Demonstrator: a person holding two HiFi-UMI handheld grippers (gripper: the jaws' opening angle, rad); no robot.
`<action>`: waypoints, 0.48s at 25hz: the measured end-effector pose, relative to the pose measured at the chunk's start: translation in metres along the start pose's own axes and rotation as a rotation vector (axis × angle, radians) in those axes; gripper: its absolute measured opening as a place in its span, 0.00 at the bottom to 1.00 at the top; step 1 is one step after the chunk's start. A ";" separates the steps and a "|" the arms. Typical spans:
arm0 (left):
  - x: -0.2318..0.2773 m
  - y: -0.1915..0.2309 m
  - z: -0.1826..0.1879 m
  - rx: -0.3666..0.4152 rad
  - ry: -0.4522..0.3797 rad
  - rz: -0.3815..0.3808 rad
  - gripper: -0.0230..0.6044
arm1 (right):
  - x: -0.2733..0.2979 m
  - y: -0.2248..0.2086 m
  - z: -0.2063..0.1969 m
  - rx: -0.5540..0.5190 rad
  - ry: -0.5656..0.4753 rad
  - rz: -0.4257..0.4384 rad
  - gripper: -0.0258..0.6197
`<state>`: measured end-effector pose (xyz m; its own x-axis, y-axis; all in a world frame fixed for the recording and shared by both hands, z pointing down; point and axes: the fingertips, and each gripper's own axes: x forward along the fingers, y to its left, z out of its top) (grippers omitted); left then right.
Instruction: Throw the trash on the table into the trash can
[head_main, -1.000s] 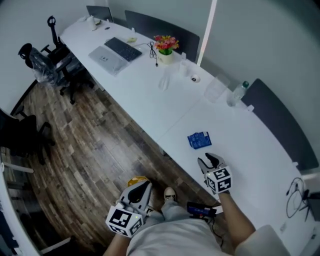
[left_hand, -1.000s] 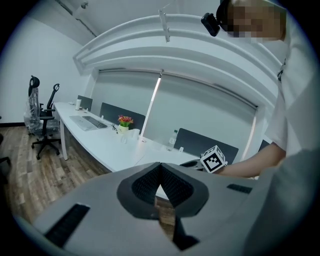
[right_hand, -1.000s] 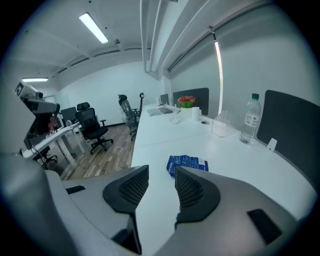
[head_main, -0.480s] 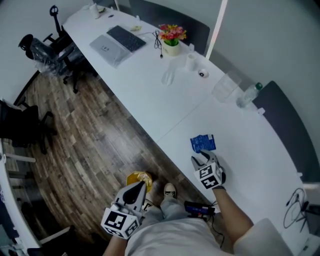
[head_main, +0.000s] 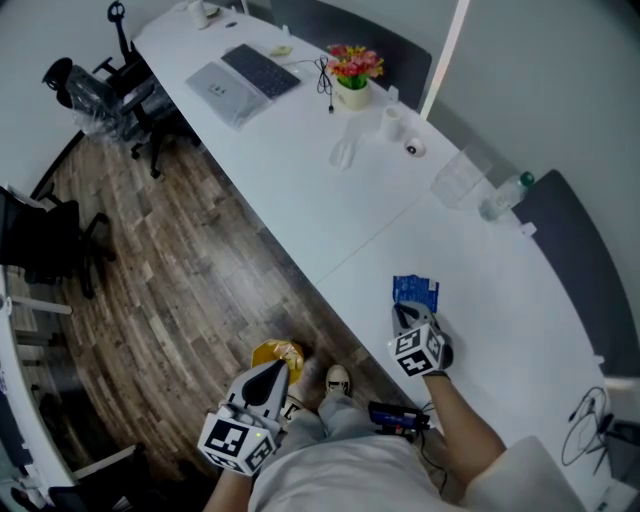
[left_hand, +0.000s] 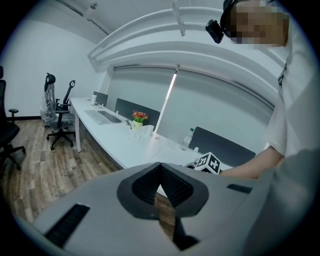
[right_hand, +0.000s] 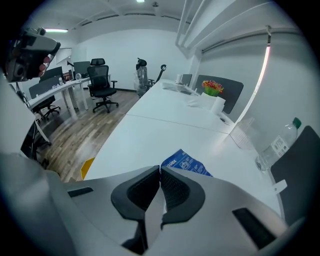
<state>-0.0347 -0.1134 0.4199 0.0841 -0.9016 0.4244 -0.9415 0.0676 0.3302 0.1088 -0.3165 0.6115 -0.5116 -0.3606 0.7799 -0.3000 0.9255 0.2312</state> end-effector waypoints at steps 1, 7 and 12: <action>-0.001 0.000 0.001 -0.001 -0.002 0.000 0.04 | -0.002 0.000 0.002 0.005 -0.012 -0.003 0.09; -0.005 -0.001 0.003 -0.004 -0.012 0.000 0.04 | -0.017 -0.007 0.018 0.050 -0.079 -0.018 0.09; -0.012 -0.001 0.004 -0.005 -0.030 0.006 0.04 | -0.031 -0.011 0.031 0.088 -0.135 -0.031 0.09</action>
<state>-0.0357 -0.1050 0.4108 0.0688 -0.9134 0.4011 -0.9404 0.0749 0.3318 0.1035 -0.3193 0.5668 -0.6028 -0.4062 0.6867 -0.3832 0.9023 0.1973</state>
